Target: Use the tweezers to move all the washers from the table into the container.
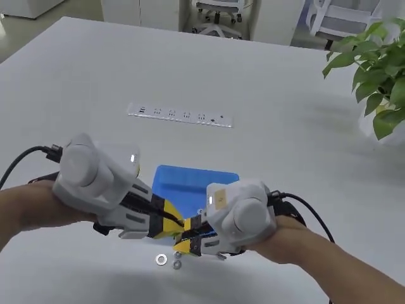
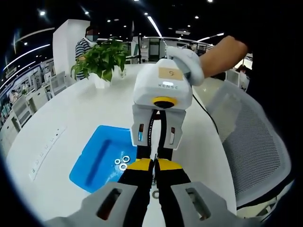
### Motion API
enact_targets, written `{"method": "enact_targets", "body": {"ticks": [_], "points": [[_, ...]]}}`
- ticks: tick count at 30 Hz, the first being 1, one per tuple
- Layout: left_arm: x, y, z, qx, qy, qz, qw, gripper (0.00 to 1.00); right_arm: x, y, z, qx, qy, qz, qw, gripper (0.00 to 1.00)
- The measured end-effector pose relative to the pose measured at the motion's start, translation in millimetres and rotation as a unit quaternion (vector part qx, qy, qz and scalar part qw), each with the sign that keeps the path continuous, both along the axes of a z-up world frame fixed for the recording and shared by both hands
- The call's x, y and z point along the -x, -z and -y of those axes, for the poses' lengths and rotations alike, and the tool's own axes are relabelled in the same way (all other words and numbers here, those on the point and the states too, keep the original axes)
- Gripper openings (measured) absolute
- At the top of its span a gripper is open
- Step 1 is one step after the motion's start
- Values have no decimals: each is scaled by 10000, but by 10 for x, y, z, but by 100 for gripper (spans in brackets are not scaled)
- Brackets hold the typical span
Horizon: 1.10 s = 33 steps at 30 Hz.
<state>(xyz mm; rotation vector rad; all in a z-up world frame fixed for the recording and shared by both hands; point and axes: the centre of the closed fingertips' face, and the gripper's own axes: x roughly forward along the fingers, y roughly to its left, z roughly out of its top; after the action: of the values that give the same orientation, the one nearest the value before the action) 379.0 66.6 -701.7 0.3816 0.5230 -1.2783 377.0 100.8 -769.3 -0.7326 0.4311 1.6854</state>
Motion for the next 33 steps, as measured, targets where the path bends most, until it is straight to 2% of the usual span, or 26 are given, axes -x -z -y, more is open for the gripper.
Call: {"method": "enact_targets", "body": {"ticks": [5, 12, 14, 22, 25, 31, 33], "points": [[-4, -77, -4, 69, -79, 58, 9999, 8, 1, -89, 4, -57, 55, -21, 10000, 8], [12, -157, -40, 138, -226, 65, 9996, 22, -2, -210, 3, -98, 123, -40, 9999, 8], [13, -170, -61, 158, -300, 22, 9994, 27, 3, -261, -5, -138, 162, -86, 9997, 8], [83, -240, -174, 299, -521, -17, 9982, 38, 2, -424, -4, -172, 153, -62, 9997, 8], [104, -236, -214, 319, -667, -83, 9972, 46, -11, -504, -2, -180, 145, -30, 9997, 8], [115, -292, -262, 517, -943, -19, 9942, 60, -57, -666, -14, -271, 147, 13, 9995, 8], [115, -298, -274, 555, -1037, -55, 9930, 66, -81, -717, -21, -303, 148, 31, 9994, 8]]}}
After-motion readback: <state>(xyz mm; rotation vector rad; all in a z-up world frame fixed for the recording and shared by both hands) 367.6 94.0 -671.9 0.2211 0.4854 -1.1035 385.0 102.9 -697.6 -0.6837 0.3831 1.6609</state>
